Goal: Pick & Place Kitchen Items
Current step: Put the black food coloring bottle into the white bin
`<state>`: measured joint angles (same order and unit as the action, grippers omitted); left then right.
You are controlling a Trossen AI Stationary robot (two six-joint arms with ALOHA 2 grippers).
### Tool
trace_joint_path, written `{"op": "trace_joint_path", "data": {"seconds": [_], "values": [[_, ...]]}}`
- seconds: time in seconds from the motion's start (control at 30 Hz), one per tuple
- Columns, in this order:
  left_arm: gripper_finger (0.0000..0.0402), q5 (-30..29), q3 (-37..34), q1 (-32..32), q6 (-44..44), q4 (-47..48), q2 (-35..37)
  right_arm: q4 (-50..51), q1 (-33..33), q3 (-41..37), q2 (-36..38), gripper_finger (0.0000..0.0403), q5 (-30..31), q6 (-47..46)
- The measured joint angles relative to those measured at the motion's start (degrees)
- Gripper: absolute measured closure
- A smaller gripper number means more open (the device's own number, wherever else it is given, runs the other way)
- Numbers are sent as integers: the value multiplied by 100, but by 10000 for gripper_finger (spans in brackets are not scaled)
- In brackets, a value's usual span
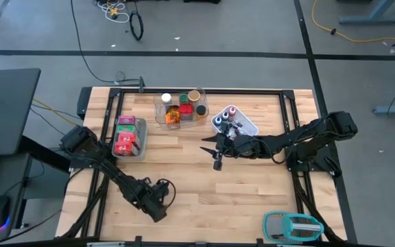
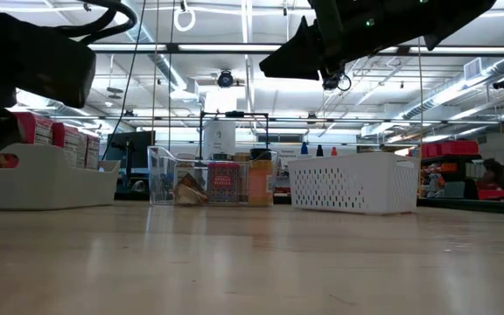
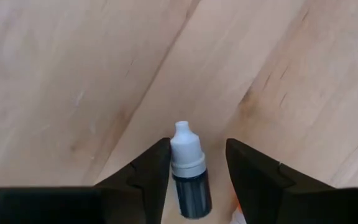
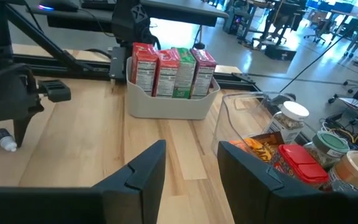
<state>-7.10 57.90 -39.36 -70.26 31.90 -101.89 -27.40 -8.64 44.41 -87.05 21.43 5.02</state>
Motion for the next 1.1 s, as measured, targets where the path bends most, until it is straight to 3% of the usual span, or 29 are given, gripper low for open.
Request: {"op": "trace_joint_path", "data": {"seconds": [0.17,0.37,0.57,0.77,0.93,1.1], "values": [[257,48,8,-19,248,23,-22,-2,0,-3,0,248,-2,0],[315,4,3,-19,362,90,-24,-2,0,-3,0,248,-1,0],[328,-550,-2,-24,337,-19,-28,-3,0,-3,0,248,-2,0],[317,-1768,63,15,514,-95,-44,-2,0,-5,0,248,-4,0],[328,-3272,276,205,970,-235,61,-2,0,-5,0,248,-27,-31],[317,-4408,764,359,2175,-295,379,56,0,-9,0,248,-712,55]]}}
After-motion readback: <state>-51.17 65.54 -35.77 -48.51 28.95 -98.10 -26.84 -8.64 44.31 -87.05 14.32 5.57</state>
